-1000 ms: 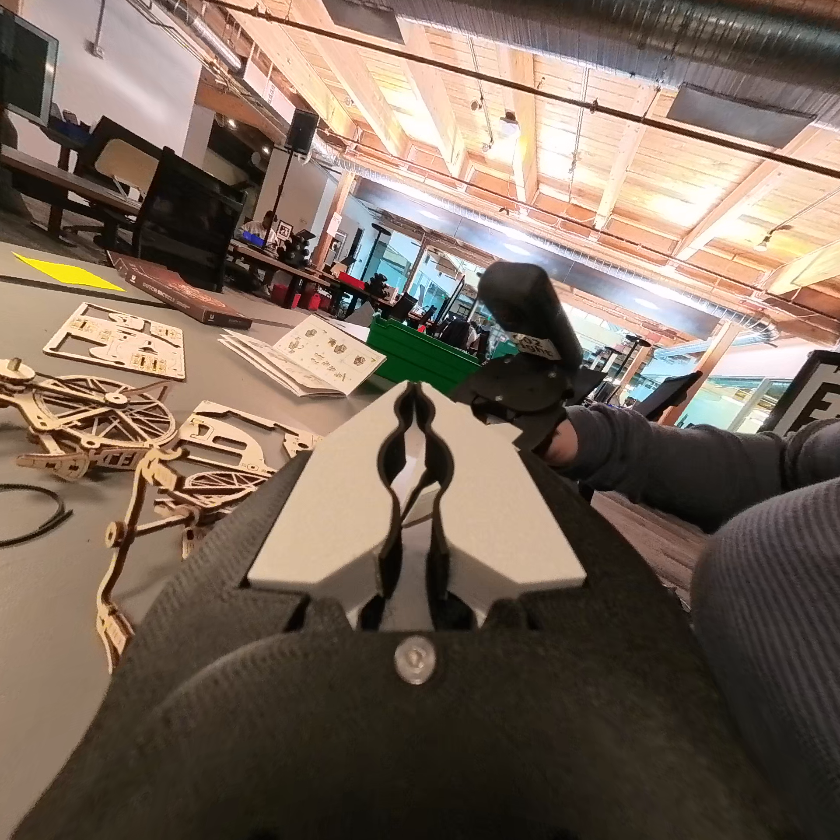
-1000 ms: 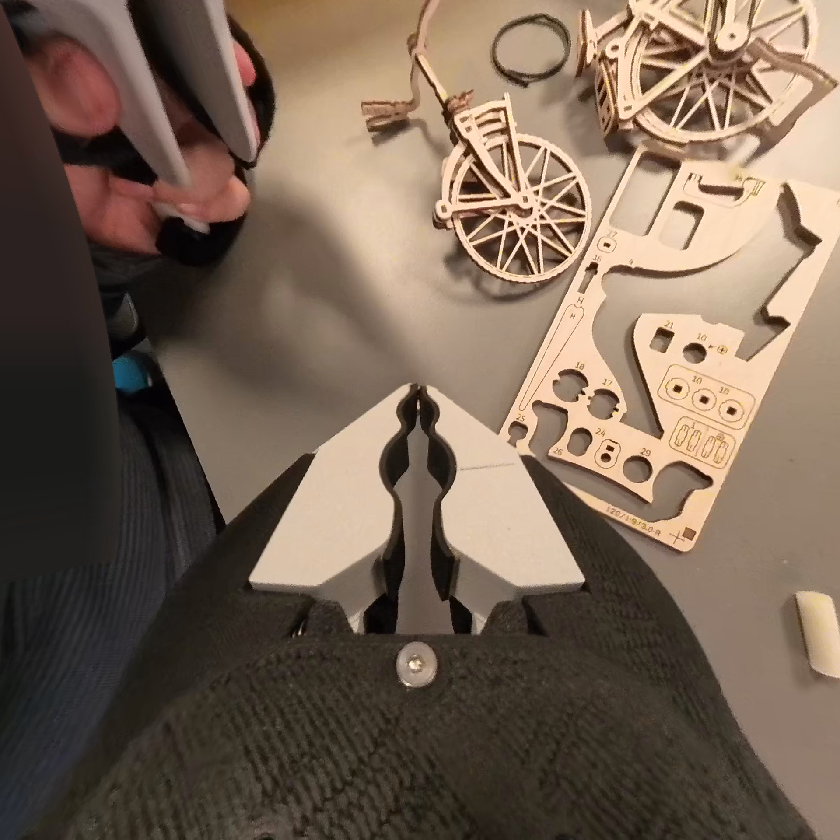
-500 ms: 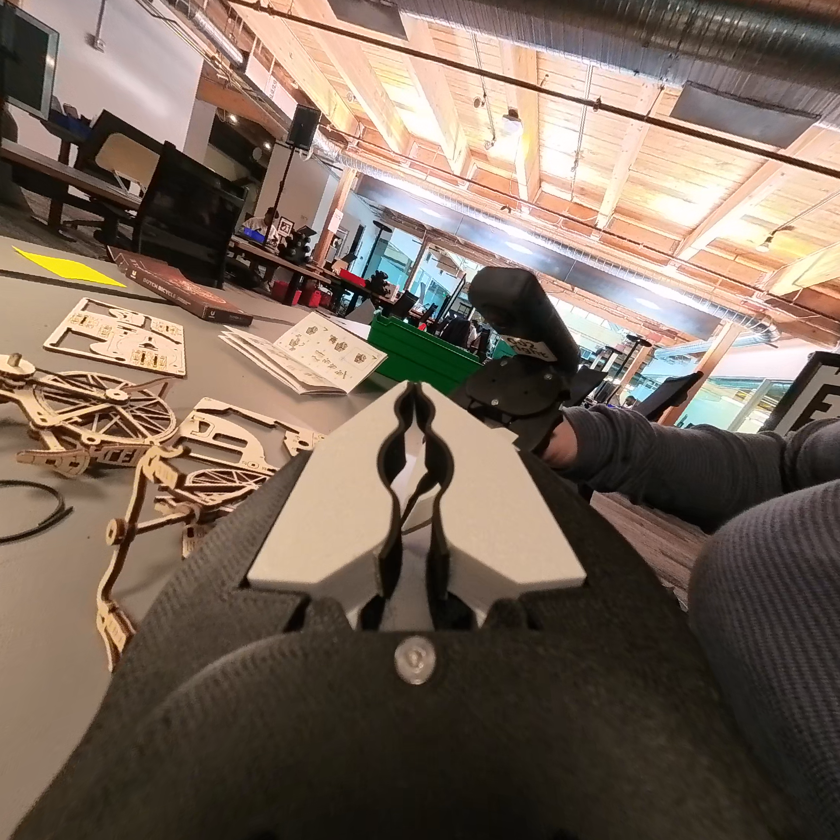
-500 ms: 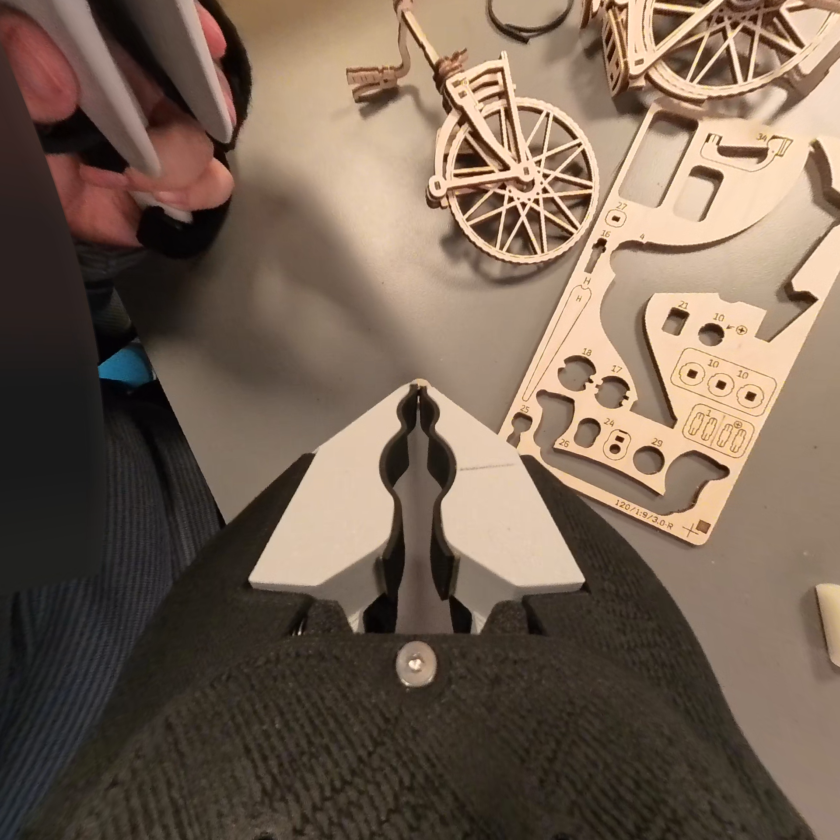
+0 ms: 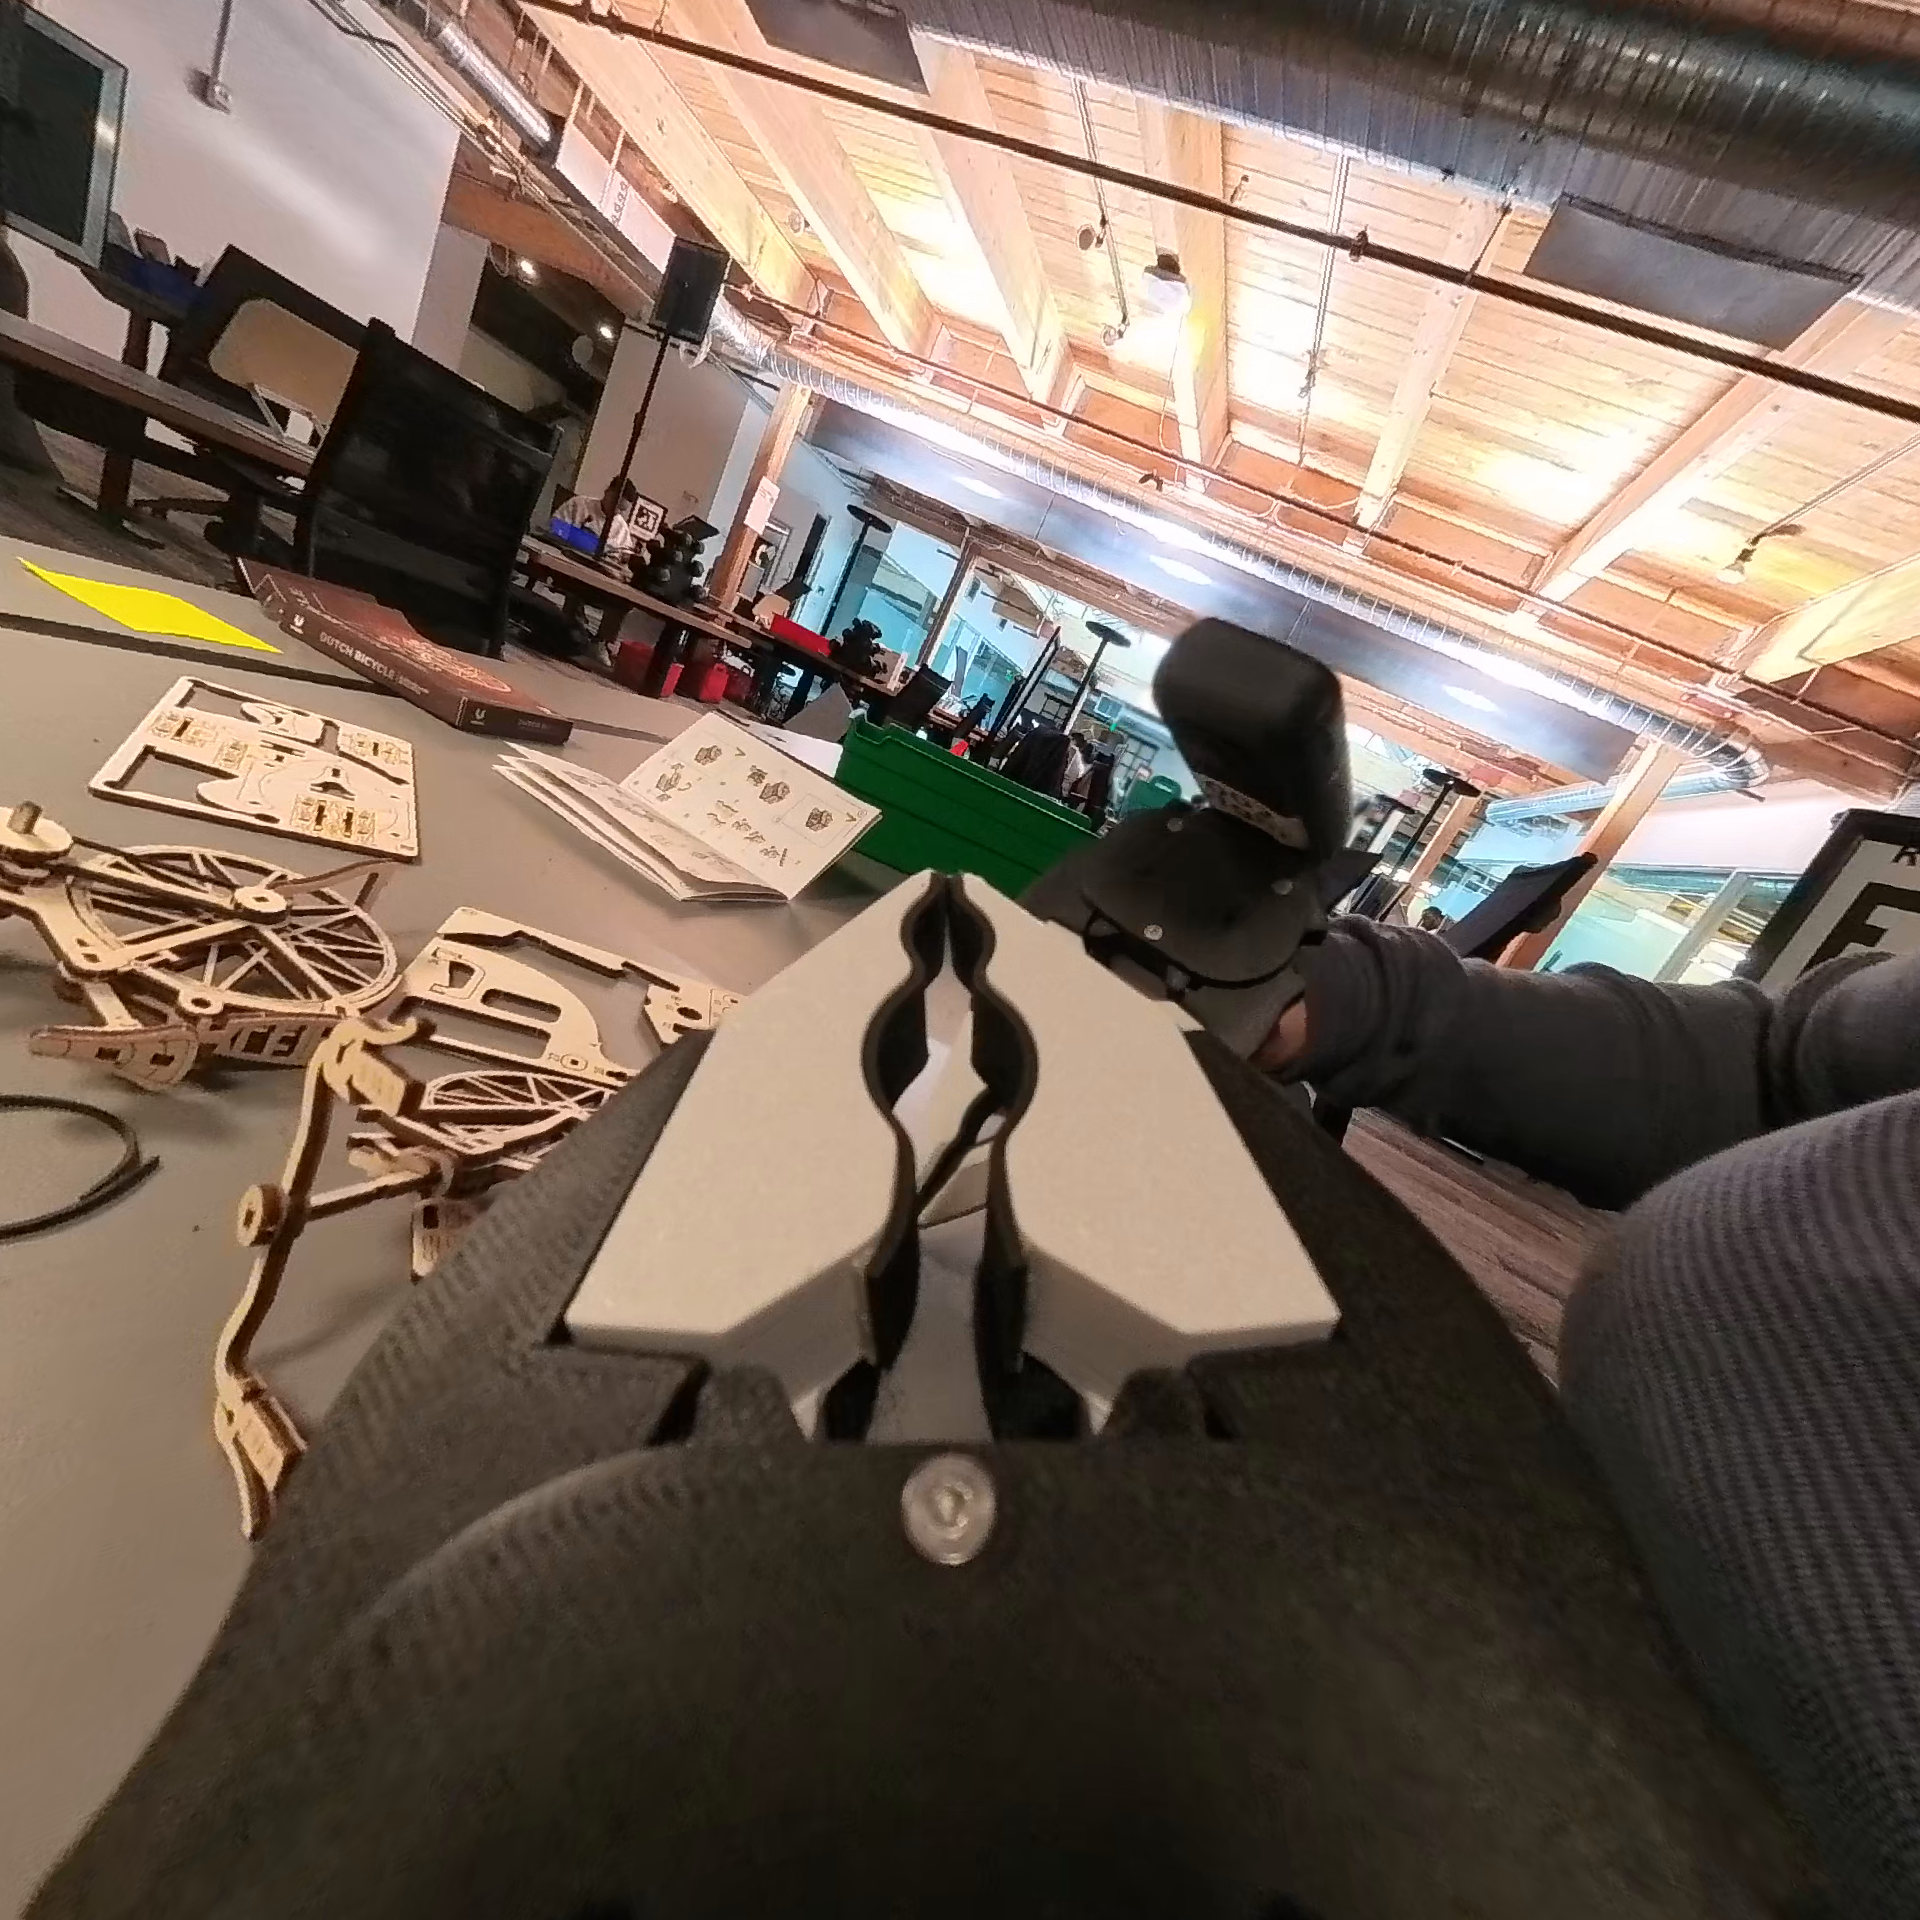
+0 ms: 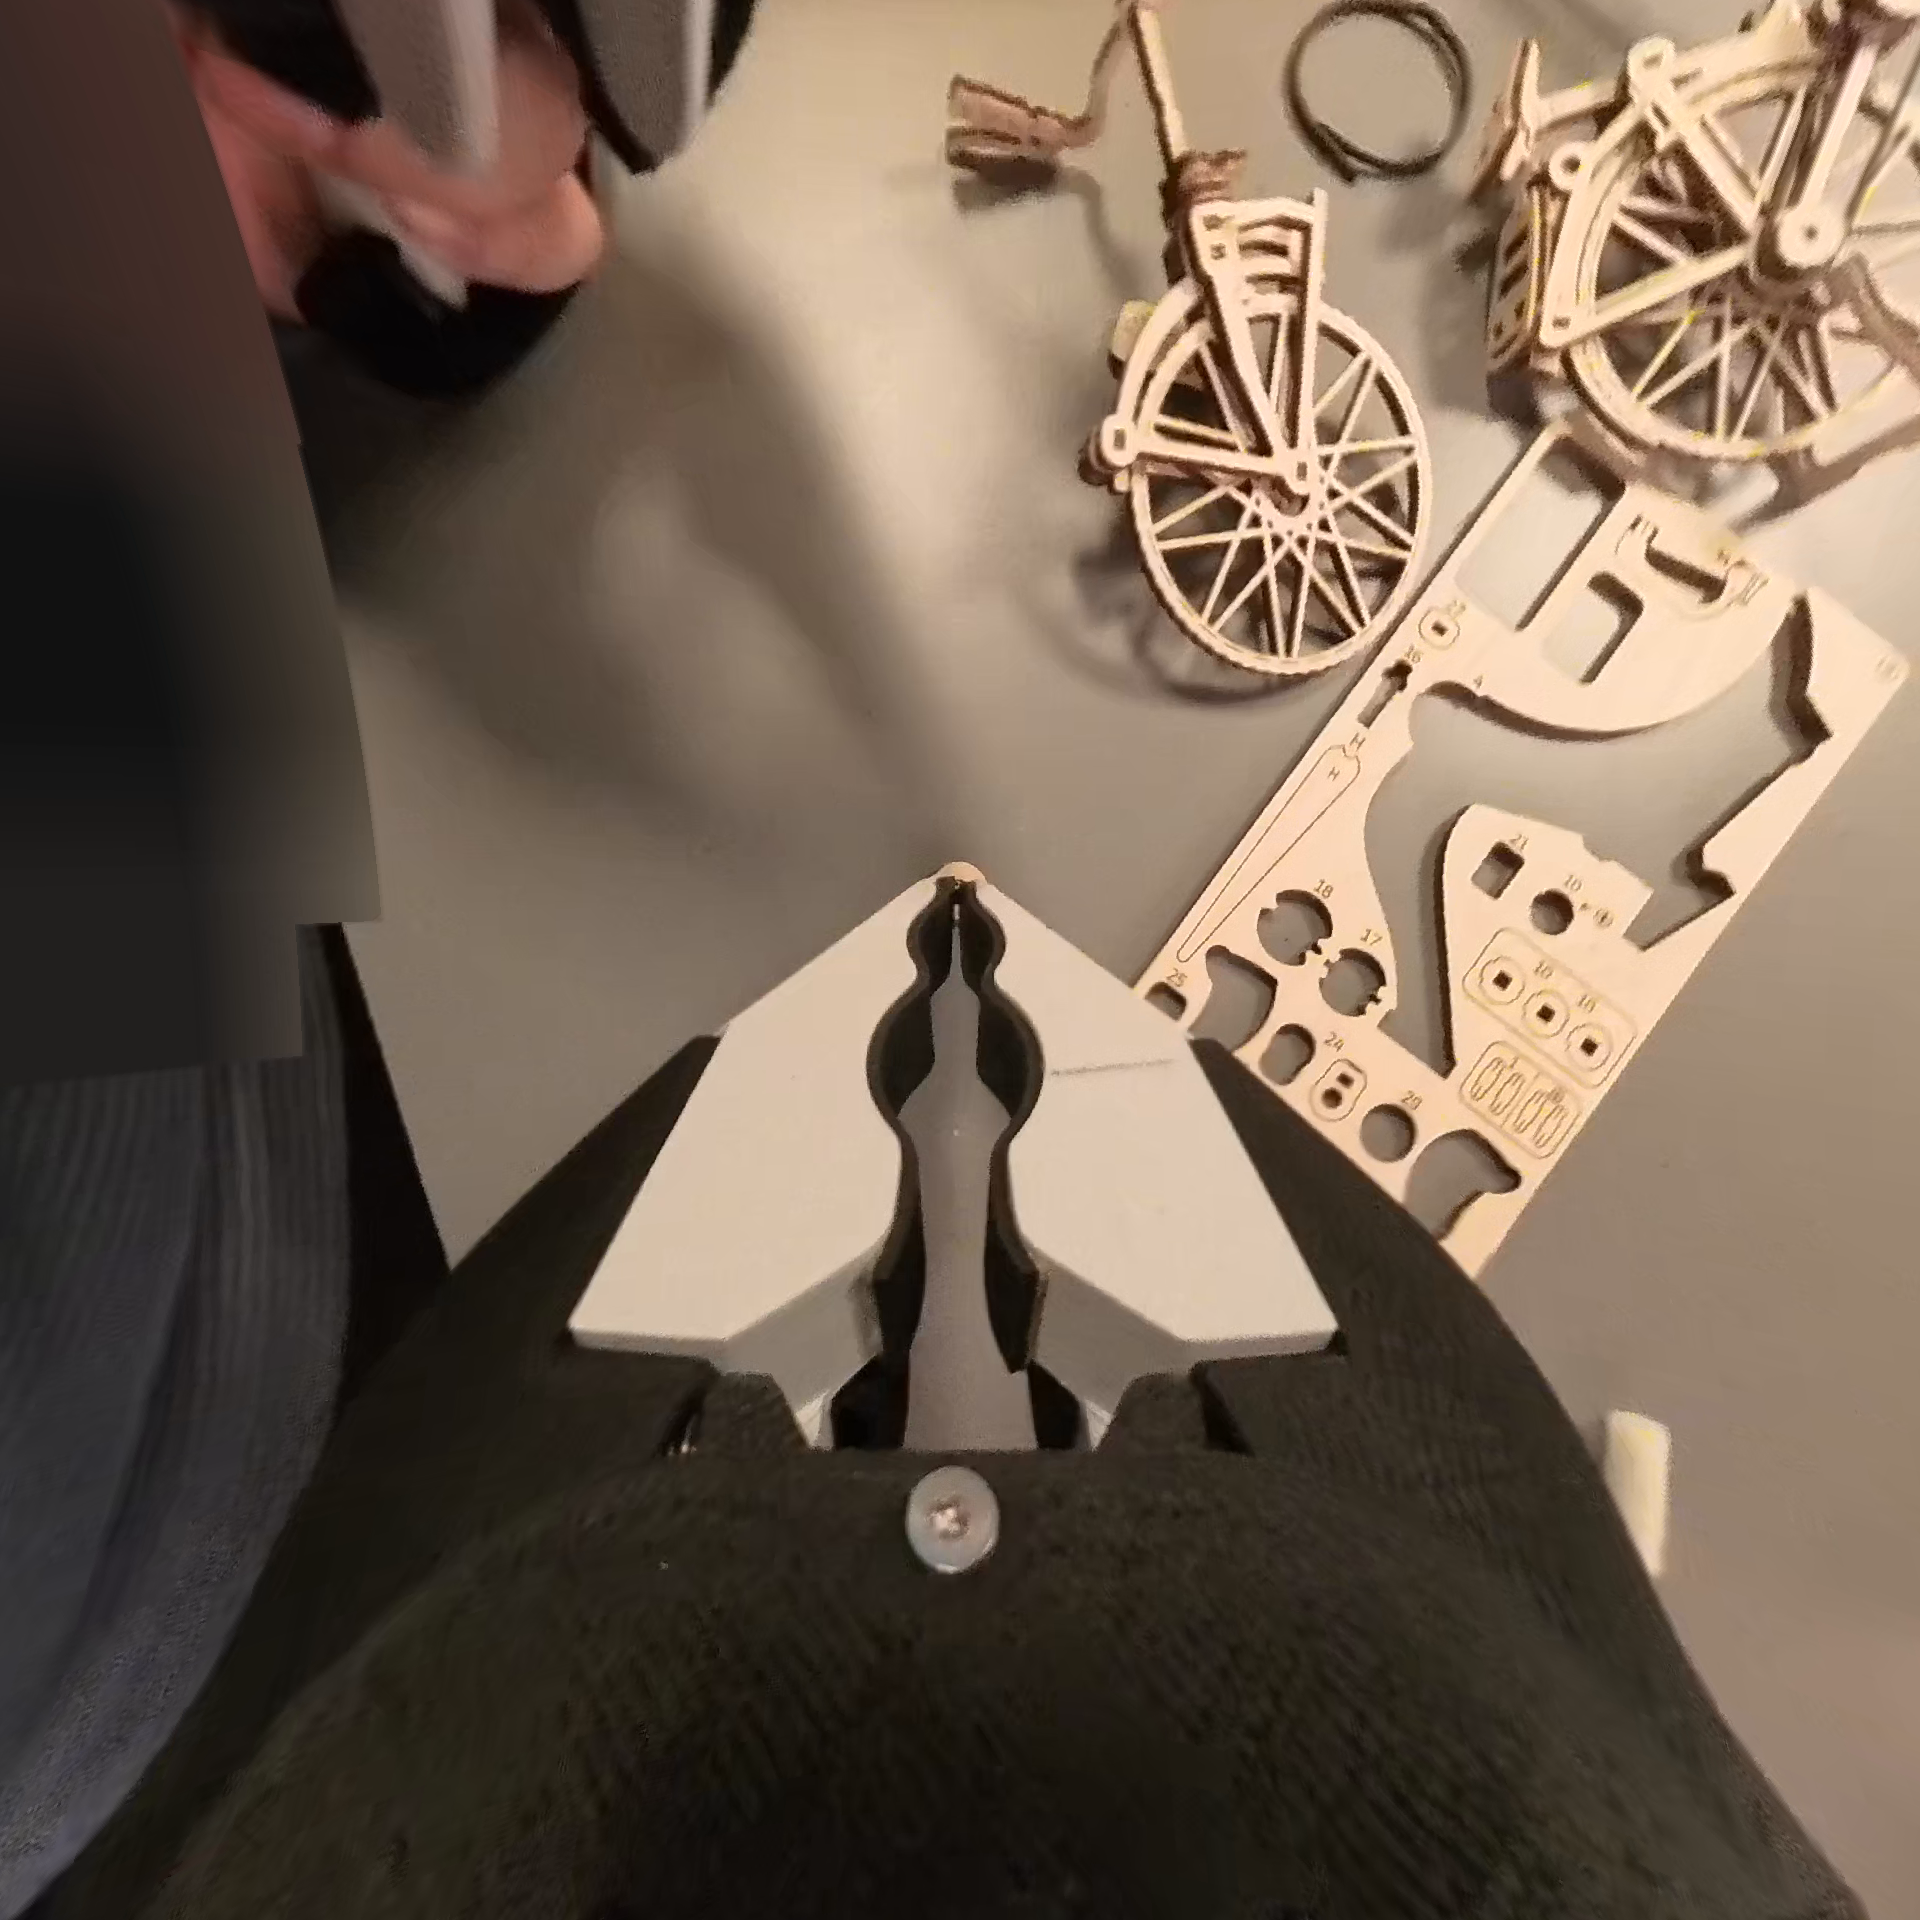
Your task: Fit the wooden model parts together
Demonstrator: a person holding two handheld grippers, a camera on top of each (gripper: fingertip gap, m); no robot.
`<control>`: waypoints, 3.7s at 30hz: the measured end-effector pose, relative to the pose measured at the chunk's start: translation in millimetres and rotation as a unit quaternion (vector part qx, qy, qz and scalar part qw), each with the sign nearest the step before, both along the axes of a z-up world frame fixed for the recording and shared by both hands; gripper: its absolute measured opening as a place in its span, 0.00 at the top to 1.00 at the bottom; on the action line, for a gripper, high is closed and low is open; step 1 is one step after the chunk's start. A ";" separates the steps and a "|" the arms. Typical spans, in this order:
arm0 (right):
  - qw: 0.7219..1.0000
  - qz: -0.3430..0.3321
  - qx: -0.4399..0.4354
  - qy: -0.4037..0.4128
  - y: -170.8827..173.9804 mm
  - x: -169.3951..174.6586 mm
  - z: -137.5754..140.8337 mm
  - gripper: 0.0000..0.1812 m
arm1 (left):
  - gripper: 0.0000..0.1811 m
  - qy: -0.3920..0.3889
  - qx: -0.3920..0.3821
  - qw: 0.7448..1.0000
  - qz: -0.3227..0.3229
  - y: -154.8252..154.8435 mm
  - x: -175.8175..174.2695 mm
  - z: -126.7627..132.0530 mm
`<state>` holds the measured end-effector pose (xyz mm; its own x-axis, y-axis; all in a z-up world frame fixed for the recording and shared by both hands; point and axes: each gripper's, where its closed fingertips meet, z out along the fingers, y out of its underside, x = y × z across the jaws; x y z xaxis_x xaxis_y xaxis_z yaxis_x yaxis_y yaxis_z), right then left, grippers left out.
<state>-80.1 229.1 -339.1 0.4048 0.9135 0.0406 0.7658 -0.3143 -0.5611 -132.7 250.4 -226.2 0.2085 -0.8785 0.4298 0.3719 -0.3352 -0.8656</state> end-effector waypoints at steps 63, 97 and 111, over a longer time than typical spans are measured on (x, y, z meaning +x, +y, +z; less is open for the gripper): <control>0.995 -0.006 -0.046 -0.092 2.4 4.5 -2.7 1.00 | 1.00 -0.005 -0.005 1.000 -0.009 -0.9 0.2 0.1; 0.975 -0.133 0.028 0.174 8.4 5.0 3.8 1.00 | 1.00 -0.010 0.005 1.000 -0.010 -4.0 -0.3 2.3; 0.974 -0.163 0.009 0.158 4.7 17.2 -1.0 1.00 | 1.00 -0.013 0.002 1.000 -0.015 -4.4 0.3 2.3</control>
<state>-63.0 233.9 -340.1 0.6675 0.7351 -0.1186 0.4147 -0.4994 -0.7607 -132.4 245.9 -224.0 0.1703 -0.8865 0.4302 0.3830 -0.3426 -0.8578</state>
